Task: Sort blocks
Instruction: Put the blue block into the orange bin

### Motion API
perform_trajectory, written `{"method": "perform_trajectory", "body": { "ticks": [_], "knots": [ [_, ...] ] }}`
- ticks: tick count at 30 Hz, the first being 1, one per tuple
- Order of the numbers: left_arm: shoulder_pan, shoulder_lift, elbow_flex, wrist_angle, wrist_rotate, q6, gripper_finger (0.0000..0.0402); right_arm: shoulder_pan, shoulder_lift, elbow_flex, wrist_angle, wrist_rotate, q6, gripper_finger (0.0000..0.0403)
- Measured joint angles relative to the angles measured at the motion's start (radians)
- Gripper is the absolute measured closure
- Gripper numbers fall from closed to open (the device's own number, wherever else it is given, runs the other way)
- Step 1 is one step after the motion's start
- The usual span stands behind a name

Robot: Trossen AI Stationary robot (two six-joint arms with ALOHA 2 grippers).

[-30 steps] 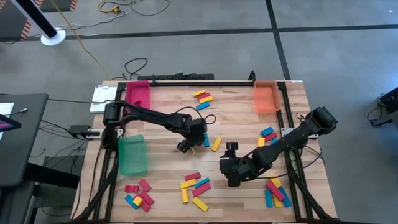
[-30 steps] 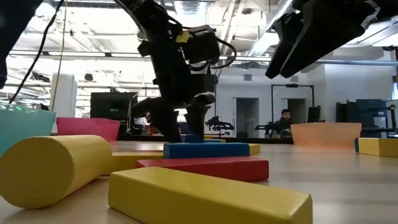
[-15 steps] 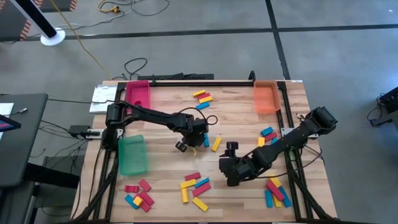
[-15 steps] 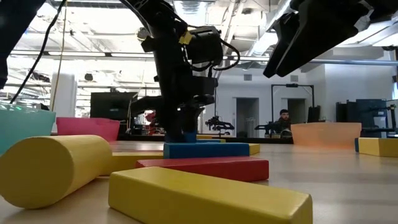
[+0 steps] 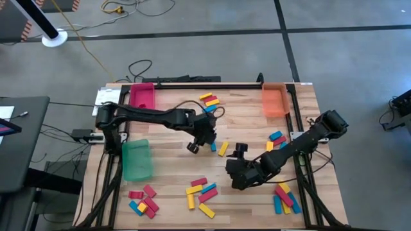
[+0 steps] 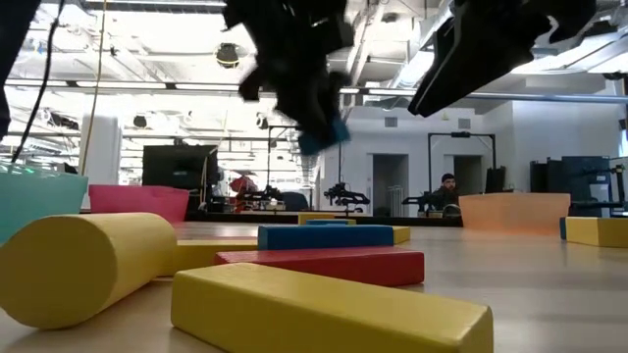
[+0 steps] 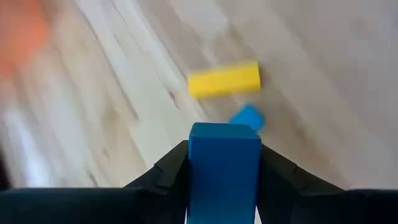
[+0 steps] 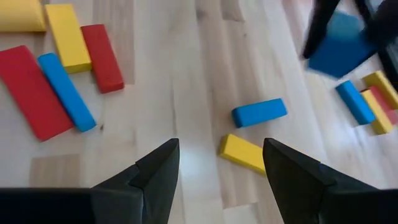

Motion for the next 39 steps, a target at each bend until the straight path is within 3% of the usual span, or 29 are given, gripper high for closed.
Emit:
{"method": "perform_trajectory", "body": {
  "ticks": [5, 14, 27, 33, 39],
  "knots": [
    [0.0, -0.118, 0.002, 0.047, 0.071, -0.039, 0.0277, 0.0, 0.0, 0.0, 0.031, 0.049, -0.053, 0.0154],
    [0.0, -0.286, 0.002, 0.111, 0.248, -0.108, 0.0277, -0.064, -0.004, 0.001, 0.269, 0.059, -0.297, 0.0154],
    [0.029, -0.46, -0.011, 0.045, 0.268, -0.137, 0.0277, -0.239, -0.104, 0.0, 0.476, 0.004, -0.562, 0.0154],
    [0.064, -0.523, -0.107, 0.172, 0.31, -0.144, 0.0277, -0.336, -0.179, 0.0, 0.62, -0.161, -0.635, 0.0154],
    [0.103, -0.571, -0.222, 0.432, 0.374, -0.184, 0.0277, -0.425, -0.205, 0.0, 0.708, -0.272, -0.642, 0.0154]
  ]
}}
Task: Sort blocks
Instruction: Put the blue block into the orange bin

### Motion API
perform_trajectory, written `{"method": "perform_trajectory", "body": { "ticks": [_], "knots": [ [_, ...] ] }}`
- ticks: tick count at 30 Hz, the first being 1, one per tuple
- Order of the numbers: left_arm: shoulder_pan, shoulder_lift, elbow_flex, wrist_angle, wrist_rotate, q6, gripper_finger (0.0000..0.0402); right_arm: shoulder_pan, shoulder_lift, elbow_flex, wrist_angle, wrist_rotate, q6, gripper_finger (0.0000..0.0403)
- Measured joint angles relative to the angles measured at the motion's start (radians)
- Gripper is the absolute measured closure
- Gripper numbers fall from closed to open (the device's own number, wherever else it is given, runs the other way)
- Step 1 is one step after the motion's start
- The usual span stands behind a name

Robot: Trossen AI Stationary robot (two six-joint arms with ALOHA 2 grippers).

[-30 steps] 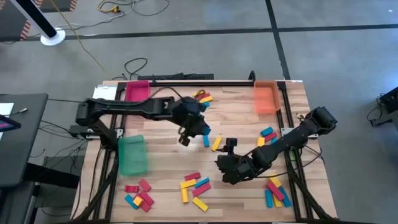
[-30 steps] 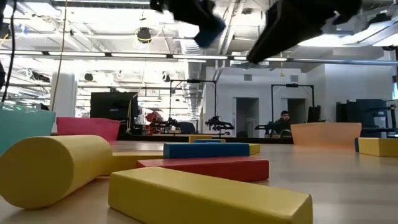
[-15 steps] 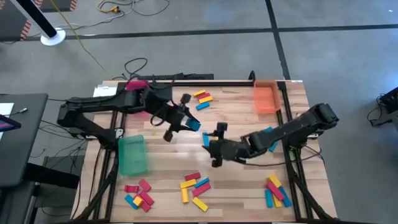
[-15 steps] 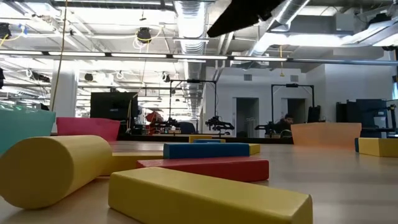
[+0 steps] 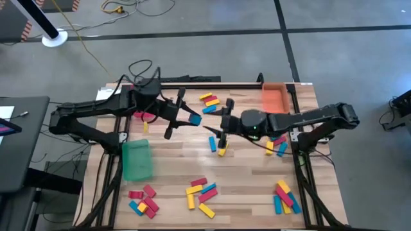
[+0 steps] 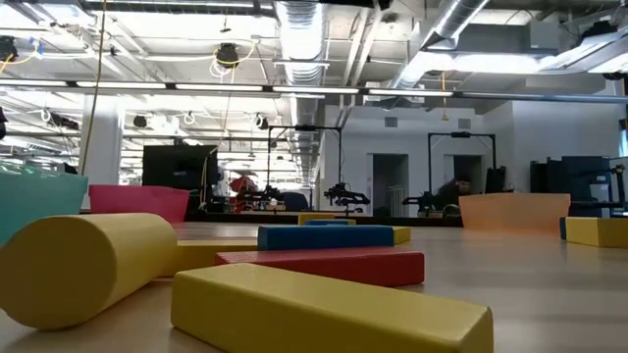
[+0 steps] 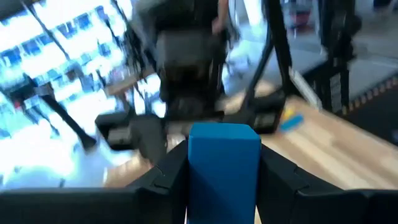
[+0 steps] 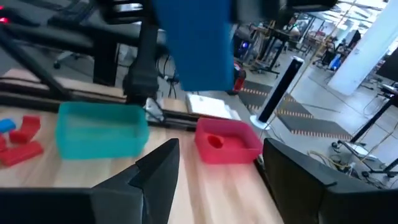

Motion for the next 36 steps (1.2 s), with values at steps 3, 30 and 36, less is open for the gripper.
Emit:
{"method": "perform_trajectory", "body": {
  "ticks": [3, 30, 36],
  "knots": [
    [0.013, -0.002, -0.036, 0.082, 0.045, -0.037, 0.0277, -0.027, 0.011, 0.0, 0.034, -0.004, -0.006, 0.0154],
    [0.015, 0.007, -0.141, 0.278, 0.07, -0.074, 0.0277, -0.002, 0.064, 0.0, 0.187, -0.16, -0.072, 0.0154],
    [0.01, 0.023, -0.141, 0.283, 0.068, -0.09, 0.0277, 0.003, 0.064, 0.0, 0.236, -0.159, -0.075, 0.0156]
  ]
}}
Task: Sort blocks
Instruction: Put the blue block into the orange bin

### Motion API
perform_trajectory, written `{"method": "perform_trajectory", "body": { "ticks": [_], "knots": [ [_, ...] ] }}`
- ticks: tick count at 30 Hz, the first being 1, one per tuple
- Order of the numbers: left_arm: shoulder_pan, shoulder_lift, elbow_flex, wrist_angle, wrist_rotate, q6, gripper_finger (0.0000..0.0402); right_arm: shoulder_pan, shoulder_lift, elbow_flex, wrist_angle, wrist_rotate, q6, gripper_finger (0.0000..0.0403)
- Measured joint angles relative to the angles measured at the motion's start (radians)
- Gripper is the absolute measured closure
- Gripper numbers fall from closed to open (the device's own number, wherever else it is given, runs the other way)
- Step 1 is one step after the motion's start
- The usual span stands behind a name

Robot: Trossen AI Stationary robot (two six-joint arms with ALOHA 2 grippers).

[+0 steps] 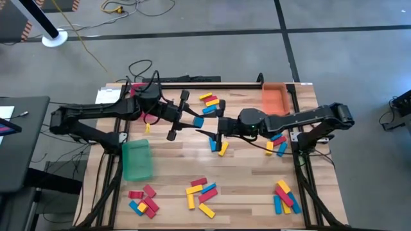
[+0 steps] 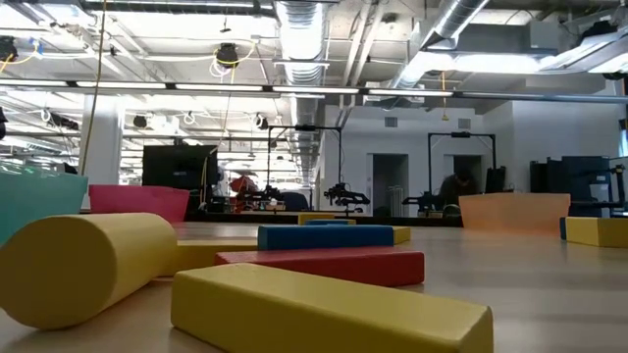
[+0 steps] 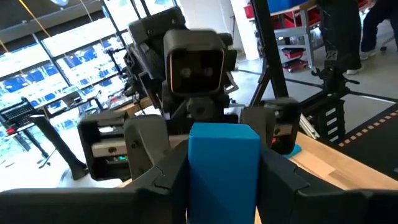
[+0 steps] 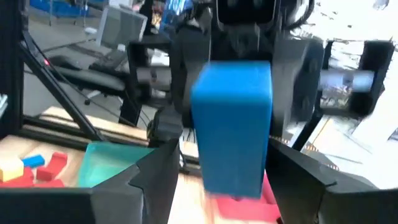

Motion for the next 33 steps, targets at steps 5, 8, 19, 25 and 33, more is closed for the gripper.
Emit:
{"method": "perform_trajectory", "body": {
  "ticks": [5, 8, 19, 25, 33],
  "knots": [
    [-0.014, 0.026, 0.002, 0.013, -0.001, 0.005, 0.0277, 0.0, 0.0, -0.001, -0.006, 0.015, 0.002, 0.0199],
    [-0.014, 0.027, 0.002, 0.008, -0.01, 0.003, 0.0277, 0.0, 0.0, -0.001, -0.024, 0.045, 0.0, 0.0253],
    [-0.014, 0.034, 0.0, 0.018, -0.057, -0.047, 0.0248, -0.001, -0.003, 0.001, -0.088, 0.104, -0.012, 0.0294],
    [-0.016, 0.017, 0.0, -0.051, -0.059, -0.055, 0.0086, -0.002, 0.002, -0.001, -0.242, 0.131, 0.018, 0.0294],
    [-0.016, -0.031, 0.0, -0.225, -0.066, -0.027, 0.0038, 0.012, -0.009, 0.0, -0.48, 0.3, 0.092, 0.0294]
  ]
}}
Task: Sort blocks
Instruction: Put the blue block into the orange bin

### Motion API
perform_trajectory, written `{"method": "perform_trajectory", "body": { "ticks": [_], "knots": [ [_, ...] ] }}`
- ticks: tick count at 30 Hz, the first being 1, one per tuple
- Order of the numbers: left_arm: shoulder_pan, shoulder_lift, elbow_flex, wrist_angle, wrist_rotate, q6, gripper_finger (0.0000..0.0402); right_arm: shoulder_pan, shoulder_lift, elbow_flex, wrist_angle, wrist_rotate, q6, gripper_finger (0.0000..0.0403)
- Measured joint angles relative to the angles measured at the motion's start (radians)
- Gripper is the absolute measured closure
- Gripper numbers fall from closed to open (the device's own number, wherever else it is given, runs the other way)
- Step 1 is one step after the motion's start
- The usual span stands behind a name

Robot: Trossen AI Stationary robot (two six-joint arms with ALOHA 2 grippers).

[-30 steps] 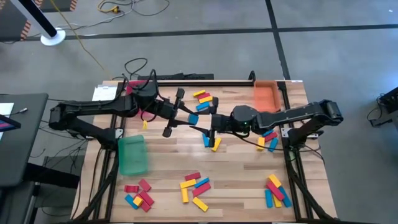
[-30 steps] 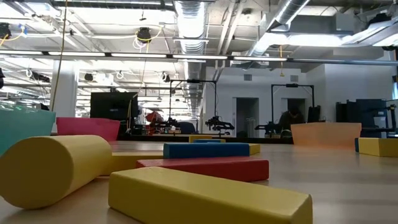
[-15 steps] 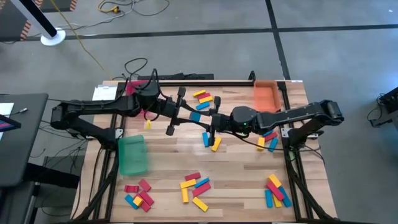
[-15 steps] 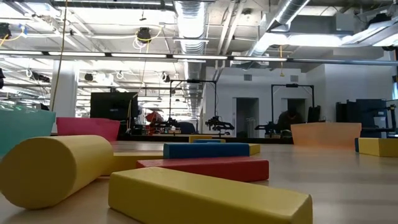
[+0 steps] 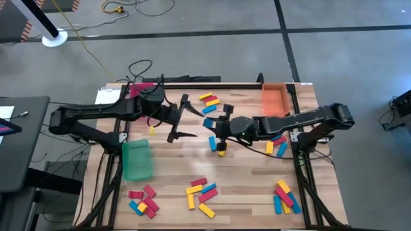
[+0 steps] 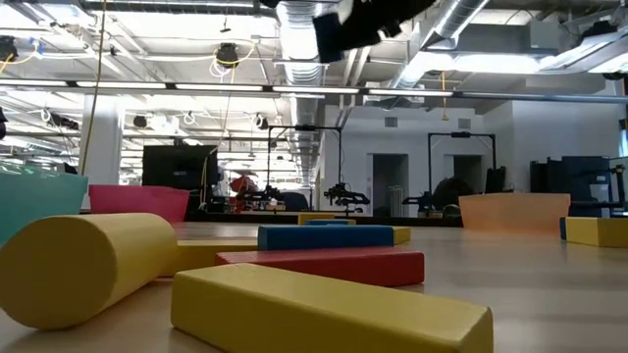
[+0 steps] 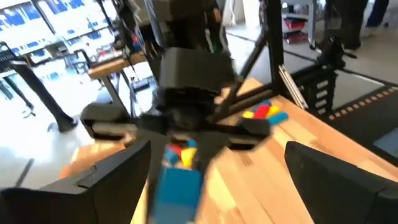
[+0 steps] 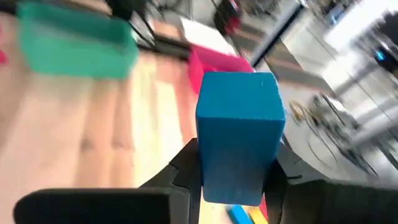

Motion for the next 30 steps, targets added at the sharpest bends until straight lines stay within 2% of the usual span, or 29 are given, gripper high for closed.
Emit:
{"method": "perform_trajectory", "body": {
  "ticks": [6, 11, 14, 19, 25, 30],
  "knots": [
    [0.0, -0.016, 0.0, -0.192, -0.023, 0.009, 0.0059, -0.056, -0.05, 0.0, -0.225, 0.094, 0.12, 0.0294],
    [0.0, -0.016, 0.0, -0.327, -0.034, 0.008, 0.0079, -0.161, -0.108, 0.0, -0.413, 0.1, 0.254, 0.0294],
    [0.0, -0.016, -0.001, -0.385, -0.075, -0.002, 0.0087, -0.233, -0.141, 0.0, -0.505, 0.1, 0.319, 0.0294],
    [0.005, -0.017, -0.1, -0.351, -0.094, -0.024, 0.0093, -0.35, -0.167, 0.0, -0.647, 0.098, 0.4, 0.0293],
    [0.015, -0.016, -0.275, -0.183, -0.094, -0.08, 0.0094, -0.468, -0.173, 0.0, -0.77, 0.091, 0.453, 0.0292],
    [0.005, -0.016, -0.354, -0.104, -0.071, -0.131, 0.0094, -0.57, -0.172, 0.0, -0.832, 0.076, 0.461, 0.0291]
  ]
}}
